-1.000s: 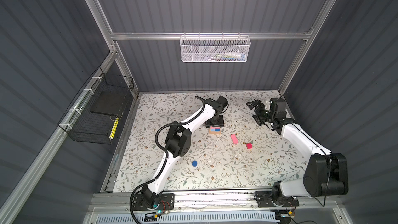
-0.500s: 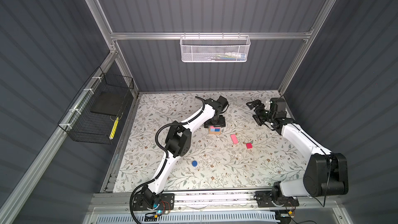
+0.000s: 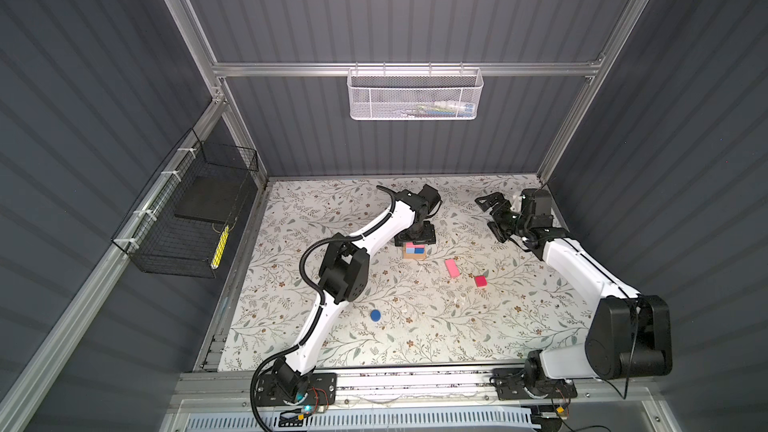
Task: Build the wood block tower
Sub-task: 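Lower the pink block onto the blue cubes with the left gripper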
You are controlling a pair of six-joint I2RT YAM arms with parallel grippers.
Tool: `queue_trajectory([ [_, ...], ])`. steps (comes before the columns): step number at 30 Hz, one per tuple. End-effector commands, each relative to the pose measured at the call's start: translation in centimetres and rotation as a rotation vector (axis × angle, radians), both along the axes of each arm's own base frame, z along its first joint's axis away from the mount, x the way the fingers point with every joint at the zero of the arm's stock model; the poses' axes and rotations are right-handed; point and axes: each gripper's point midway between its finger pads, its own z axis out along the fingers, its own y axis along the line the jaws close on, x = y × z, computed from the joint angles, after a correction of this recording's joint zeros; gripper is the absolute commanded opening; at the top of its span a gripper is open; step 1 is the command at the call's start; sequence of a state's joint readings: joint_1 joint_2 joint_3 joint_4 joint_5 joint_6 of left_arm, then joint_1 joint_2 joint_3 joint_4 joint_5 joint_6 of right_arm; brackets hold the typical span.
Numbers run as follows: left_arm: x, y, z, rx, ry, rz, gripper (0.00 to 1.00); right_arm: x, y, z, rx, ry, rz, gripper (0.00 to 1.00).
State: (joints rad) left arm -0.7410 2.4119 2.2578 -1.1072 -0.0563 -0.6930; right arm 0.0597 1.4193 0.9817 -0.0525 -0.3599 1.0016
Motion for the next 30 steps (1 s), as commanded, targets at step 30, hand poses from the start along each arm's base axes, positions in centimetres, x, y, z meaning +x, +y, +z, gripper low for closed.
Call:
queue_trajectory([
  [30,-0.28,-0.35,1.24,-0.021,-0.018,-0.006,0.75,-0.11,-0.02,-0.66,-0.007,0.004,0.012,0.99],
])
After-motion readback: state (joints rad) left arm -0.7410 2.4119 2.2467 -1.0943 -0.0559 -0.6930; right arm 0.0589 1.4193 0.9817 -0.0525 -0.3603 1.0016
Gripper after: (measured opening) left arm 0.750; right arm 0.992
